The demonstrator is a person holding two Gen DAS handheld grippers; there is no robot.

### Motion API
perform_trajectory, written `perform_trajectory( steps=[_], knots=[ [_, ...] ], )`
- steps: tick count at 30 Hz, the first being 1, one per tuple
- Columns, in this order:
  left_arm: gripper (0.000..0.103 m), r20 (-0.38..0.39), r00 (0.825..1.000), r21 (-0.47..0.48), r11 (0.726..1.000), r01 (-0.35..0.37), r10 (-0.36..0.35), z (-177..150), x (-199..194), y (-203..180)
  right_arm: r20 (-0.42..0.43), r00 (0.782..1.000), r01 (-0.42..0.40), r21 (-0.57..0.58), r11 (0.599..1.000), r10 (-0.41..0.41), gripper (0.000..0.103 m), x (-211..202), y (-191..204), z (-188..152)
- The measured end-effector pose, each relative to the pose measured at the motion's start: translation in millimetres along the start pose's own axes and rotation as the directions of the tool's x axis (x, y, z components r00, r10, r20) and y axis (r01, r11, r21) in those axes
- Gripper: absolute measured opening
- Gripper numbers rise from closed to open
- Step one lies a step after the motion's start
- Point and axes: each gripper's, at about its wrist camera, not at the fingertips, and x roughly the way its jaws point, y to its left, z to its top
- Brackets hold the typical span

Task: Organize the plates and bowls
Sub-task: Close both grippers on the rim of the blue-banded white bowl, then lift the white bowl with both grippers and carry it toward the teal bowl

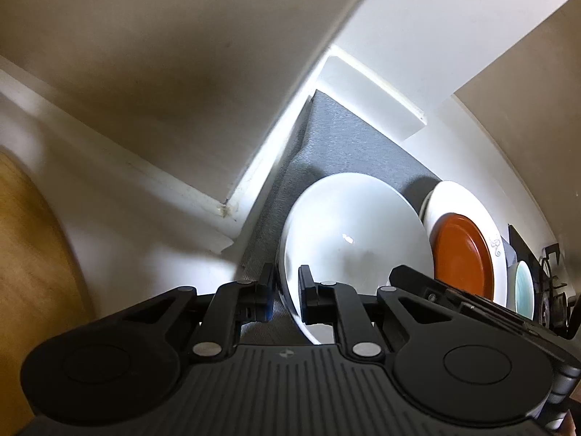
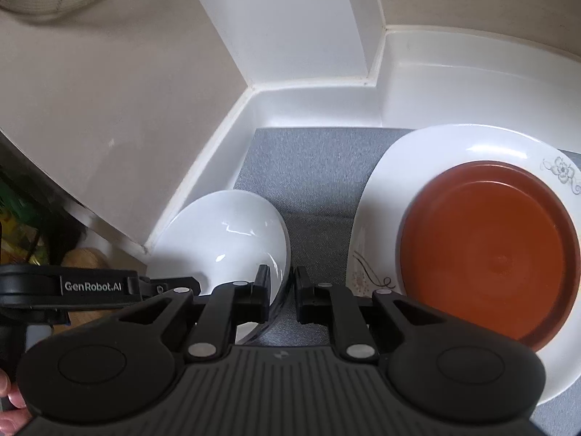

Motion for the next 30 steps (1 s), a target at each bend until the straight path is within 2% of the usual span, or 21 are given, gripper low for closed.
perform_trajectory(
  steps=[6,12,19,24,30],
  knots=[
    [0.014,-0.011,1.0,-0.006,1.0,0.025,-0.025,-0.2,-11.4,-22.8,0.05,0.998,-0.026,0.024,0.999,0.025,0.014,-33.4,-13.8,-4.7],
    [0.014,-0.022,0.999,0.066,0.997,0.041,-0.039,-4.5,-19.7,-66.5,0.097,0.995,-0.036,0.107,0.994,0.025,0.014,-75.0,-44.0,-11.2],
    [0.014,-0.079,0.992,0.188,0.976,0.109,-0.095,-6.3,-16.2,-142.0,0.162,0.985,0.03,0.179,0.983,-0.06,0.014,-134.1,-85.2,-23.0],
    [0.014,-0.101,0.984,0.321,0.931,0.174,-0.149,-3.0,-23.3,-208.4,0.241,0.961,0.074,0.247,0.966,-0.135,0.014,-182.6,-122.8,-20.9],
    [0.014,-0.119,0.977,0.475,0.854,0.212,-0.177,2.7,-17.5,-295.9,0.326,0.913,0.136,0.327,0.935,-0.247,0.012,-227.9,-172.2,-14.8]
  ],
)
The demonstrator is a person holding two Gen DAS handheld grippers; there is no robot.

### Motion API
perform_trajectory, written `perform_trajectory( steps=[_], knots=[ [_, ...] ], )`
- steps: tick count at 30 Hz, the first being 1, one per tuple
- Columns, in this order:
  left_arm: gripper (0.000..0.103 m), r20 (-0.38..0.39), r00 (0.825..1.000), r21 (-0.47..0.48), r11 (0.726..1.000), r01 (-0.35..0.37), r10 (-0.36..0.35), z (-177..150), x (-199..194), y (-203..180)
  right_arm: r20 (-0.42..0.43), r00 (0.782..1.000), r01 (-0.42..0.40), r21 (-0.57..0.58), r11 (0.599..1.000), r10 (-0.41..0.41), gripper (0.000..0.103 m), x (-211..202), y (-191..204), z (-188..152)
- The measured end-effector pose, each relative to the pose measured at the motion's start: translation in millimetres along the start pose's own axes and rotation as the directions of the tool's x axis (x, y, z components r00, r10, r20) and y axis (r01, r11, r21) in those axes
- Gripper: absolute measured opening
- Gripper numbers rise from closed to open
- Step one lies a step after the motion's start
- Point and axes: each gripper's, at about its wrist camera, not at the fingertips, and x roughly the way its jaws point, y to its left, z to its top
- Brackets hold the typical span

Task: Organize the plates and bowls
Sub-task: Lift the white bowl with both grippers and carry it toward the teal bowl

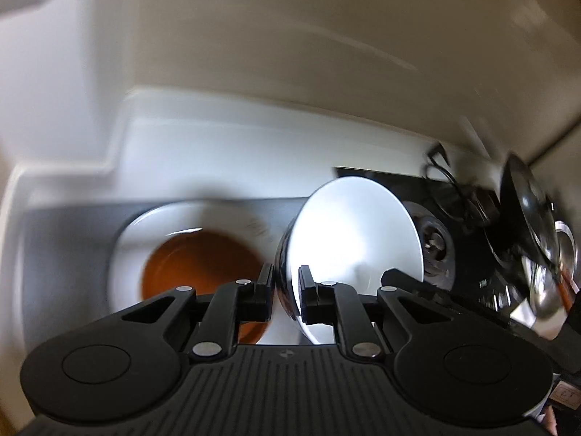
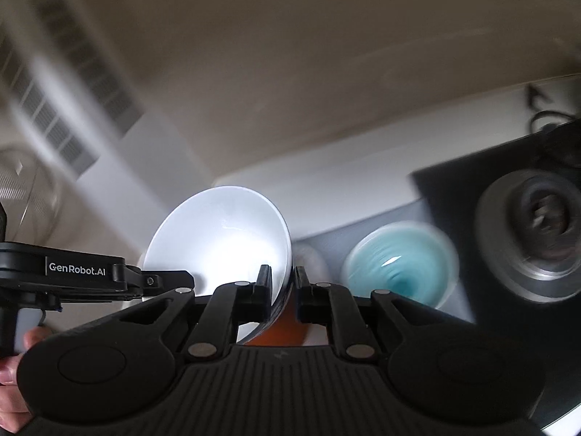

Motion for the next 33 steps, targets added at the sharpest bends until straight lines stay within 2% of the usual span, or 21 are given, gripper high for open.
perform_trajectory(
  steps=[3,6,11,20,25,29,33],
  knots=[
    [0.014,-0.036,0.999,0.048,0.999,-0.006,0.008,11.1,26.0,-27.5,0.04,0.999,0.03,0.027,0.999,-0.032,0.013,-3.3,-26.8,9.8],
    [0.014,-0.063,0.998,0.072,0.997,-0.014,0.019,14.7,53.4,-41.9,0.043,0.997,0.056,0.04,0.998,-0.057,0.013,3.5,-55.3,9.8],
    [0.014,-0.154,0.986,0.059,0.997,-0.047,0.056,15.9,106.5,-49.9,0.033,0.997,0.065,0.094,0.993,-0.069,0.013,23.6,-88.8,-3.4],
    [0.014,-0.216,0.96,0.147,0.978,-0.148,0.177,15.3,143.2,-66.8,0.0,0.999,0.046,0.195,0.98,-0.046,0.013,54.5,-117.4,-28.0],
    [0.016,-0.259,0.94,0.166,0.969,-0.186,0.225,7.7,162.3,-69.3,0.001,0.998,0.065,0.183,0.981,-0.066,0.013,57.3,-121.4,-28.5],
    [0.016,-0.229,0.941,0.192,0.959,-0.206,0.248,5.6,164.9,-72.5,-0.009,0.997,0.071,0.146,0.987,-0.07,0.013,60.7,-120.3,-26.6],
    [0.016,-0.236,0.945,0.16,0.968,-0.191,0.225,8.2,164.8,-67.6,-0.033,0.994,0.109,0.124,0.986,-0.106,0.014,67.8,-118.2,-26.6]
  ],
)
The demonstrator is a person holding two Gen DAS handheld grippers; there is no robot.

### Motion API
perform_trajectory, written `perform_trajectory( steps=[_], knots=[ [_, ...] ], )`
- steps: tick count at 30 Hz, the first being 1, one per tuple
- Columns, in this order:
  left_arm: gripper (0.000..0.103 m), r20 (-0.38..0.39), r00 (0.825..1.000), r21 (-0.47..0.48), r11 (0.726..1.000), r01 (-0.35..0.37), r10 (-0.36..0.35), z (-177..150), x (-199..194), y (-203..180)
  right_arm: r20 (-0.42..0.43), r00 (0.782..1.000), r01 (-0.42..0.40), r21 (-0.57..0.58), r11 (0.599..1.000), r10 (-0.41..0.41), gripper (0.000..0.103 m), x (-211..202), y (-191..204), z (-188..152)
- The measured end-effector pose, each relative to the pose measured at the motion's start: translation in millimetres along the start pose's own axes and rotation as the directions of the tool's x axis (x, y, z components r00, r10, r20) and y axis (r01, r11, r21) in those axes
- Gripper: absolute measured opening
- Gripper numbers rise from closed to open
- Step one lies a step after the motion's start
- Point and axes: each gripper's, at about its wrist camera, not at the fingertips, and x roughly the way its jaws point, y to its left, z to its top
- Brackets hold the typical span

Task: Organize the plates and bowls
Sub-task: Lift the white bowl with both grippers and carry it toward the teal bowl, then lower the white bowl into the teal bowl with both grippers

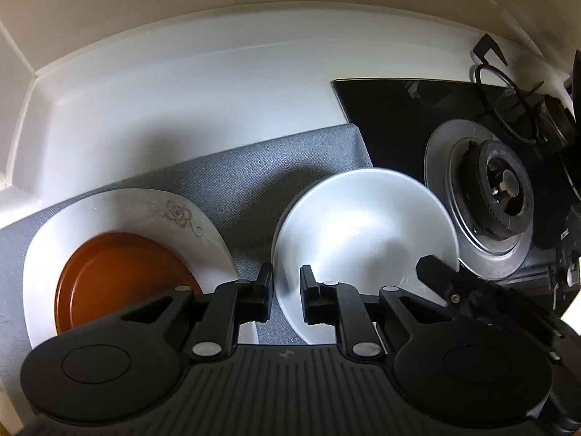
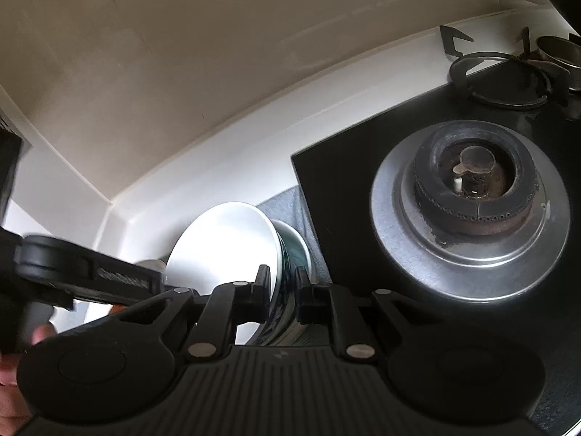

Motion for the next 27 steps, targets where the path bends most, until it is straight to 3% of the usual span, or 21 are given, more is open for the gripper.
perform_trajectory(
  steps=[13,19,23,27],
  knots=[
    [0.016,-0.023,0.999,0.006,1.0,-0.027,0.027,1.0,17.6,-4.5,0.002,1.0,0.027,-0.075,0.997,-0.027,0.014,4.8,7.3,1.9],
    [0.018,-0.021,1.0,0.004,1.0,-0.008,0.008,2.7,17.8,-1.7,0.003,1.0,-0.021,-0.001,1.0,0.021,0.015,-1.5,-8.1,0.8],
    [0.018,-0.02,1.0,0.003,1.0,-0.008,0.008,2.4,16.7,-1.1,-0.011,0.994,-0.102,0.142,0.985,0.105,0.018,-3.5,-27.3,-0.1],
    [0.017,-0.024,1.0,-0.005,1.0,0.003,-0.003,0.8,14.1,1.3,-0.007,0.993,-0.111,0.179,0.978,0.114,0.018,-10.8,-36.9,-2.1]
  ],
)
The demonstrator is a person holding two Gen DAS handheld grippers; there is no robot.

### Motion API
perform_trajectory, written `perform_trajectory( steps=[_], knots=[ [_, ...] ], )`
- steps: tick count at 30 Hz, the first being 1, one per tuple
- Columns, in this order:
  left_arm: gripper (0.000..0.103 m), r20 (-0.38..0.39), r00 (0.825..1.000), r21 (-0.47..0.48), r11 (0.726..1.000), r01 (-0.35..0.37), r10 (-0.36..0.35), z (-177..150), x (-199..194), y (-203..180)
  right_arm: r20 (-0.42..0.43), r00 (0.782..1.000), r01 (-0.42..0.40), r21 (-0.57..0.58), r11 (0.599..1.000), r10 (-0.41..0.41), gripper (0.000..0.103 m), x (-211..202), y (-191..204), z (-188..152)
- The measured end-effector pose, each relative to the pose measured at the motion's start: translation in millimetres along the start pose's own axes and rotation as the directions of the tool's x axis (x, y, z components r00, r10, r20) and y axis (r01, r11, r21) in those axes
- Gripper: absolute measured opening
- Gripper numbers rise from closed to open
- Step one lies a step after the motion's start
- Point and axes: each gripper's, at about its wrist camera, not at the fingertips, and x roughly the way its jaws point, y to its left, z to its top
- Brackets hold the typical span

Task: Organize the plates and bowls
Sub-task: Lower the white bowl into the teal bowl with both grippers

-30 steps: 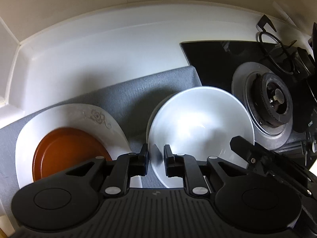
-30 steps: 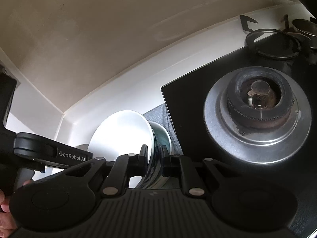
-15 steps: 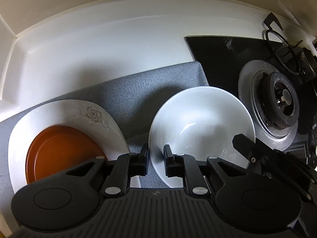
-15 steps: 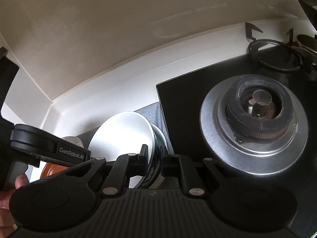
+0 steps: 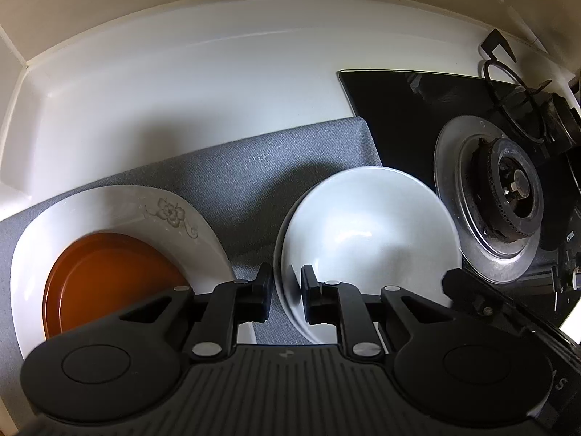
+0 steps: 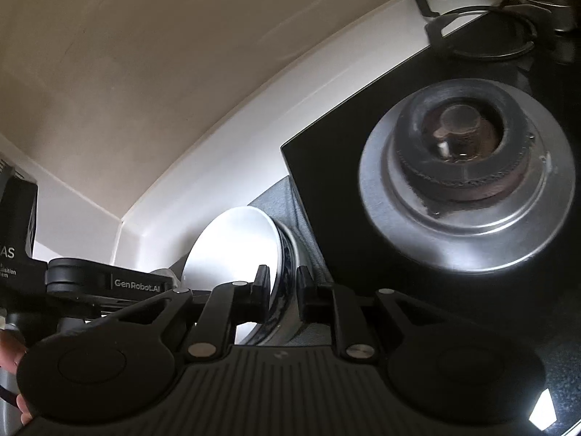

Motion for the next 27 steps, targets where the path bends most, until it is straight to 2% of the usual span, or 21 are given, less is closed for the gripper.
perform_trajectory(
  steps=[3,9,12,13,17,19,27],
  knots=[
    [0.017,-0.007,1.0,-0.013,1.0,0.016,-0.016,-2.2,0.0,3.0,-0.001,1.0,-0.026,0.028,0.999,0.026,0.018,-6.0,-3.7,-2.1],
    [0.017,-0.004,0.999,-0.016,0.999,0.034,-0.034,-6.6,-2.5,4.8,-0.002,1.0,0.005,0.031,1.0,-0.005,0.019,-7.5,-5.6,-7.1],
    [0.017,-0.009,0.999,-0.025,0.999,0.047,-0.047,-6.4,-0.4,7.3,-0.018,1.0,0.006,0.038,0.999,-0.005,0.039,-4.7,-6.2,-9.2],
    [0.017,-0.011,0.999,-0.026,0.999,0.045,-0.045,-6.2,1.1,6.7,-0.021,1.0,0.012,0.033,0.999,-0.011,0.041,-2.4,-5.1,-10.1],
    [0.018,0.0,1.0,-0.003,1.0,0.015,-0.015,-8.0,1.8,0.0,-0.05,0.999,0.018,0.001,1.0,-0.018,0.04,9.6,2.5,-14.1],
    [0.018,0.001,1.0,0.0,1.0,0.014,-0.014,-11.2,0.8,-1.0,-0.045,0.999,0.027,-0.034,0.999,-0.029,0.03,12.9,9.3,-15.7],
    [0.021,0.003,0.999,-0.02,0.999,0.034,-0.034,-18.3,-1.1,3.5,-0.045,0.998,0.035,-0.04,0.999,-0.037,0.027,17.1,9.4,-10.2]
  ],
)
